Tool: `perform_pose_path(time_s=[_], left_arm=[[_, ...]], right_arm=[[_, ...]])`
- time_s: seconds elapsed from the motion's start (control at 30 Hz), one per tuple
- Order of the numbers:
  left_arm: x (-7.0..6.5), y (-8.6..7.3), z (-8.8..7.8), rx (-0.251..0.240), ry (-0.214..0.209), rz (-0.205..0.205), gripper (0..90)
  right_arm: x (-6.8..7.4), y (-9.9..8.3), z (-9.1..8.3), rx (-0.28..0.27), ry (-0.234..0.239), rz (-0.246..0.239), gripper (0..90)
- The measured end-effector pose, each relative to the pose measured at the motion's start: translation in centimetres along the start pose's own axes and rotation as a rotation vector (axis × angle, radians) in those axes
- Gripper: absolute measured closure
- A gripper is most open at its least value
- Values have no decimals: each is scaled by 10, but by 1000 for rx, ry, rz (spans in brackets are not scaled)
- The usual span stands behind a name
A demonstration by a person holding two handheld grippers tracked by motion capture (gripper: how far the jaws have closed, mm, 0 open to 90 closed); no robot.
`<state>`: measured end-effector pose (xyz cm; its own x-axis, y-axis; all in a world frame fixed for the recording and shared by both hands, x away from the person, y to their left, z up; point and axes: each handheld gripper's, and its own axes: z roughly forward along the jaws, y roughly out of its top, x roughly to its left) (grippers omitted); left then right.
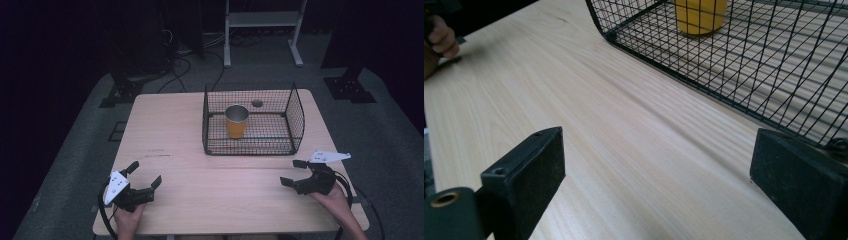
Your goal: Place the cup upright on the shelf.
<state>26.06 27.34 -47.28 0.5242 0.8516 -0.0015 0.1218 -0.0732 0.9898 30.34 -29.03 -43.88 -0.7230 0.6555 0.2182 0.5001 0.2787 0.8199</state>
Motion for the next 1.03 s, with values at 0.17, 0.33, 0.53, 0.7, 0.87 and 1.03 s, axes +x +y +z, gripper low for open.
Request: perform_pose_path(time_s=[0.17,0.33,0.53,0.7,0.87,1.03], left_arm=[[0,0,0,1,1,0,22],[0,0,0,0,2,-1,22],[0,0,0,2,3,0,22],[0,0,0,0,4,-1,22],[0,0,0,4,6,1,22],[0,0,1,7,9,0,22]], right_arm=[[2,-7,-3,-8,-9,5,68],[4,-14,-8,-29,-20,16,68],[9,-23,-9,-48,-25,25,68],[14,-30,-6,-43,-34,21,67],[19,-39,-4,-50,-16,40,67],[24,-40,-1,-36,-13,25,68]])
